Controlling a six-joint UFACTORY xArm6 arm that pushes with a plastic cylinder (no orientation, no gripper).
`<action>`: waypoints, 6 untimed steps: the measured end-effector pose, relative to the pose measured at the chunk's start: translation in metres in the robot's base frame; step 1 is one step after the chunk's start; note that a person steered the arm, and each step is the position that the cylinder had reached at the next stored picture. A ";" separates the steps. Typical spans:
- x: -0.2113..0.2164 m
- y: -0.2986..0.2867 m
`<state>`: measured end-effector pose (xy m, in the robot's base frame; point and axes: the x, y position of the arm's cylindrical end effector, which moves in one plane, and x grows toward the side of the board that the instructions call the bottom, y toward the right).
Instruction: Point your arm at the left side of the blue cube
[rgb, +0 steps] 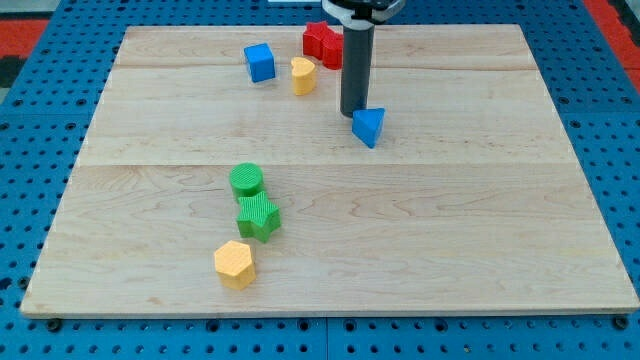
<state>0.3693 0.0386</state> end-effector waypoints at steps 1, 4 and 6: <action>0.014 0.036; 0.053 0.056; 0.038 0.031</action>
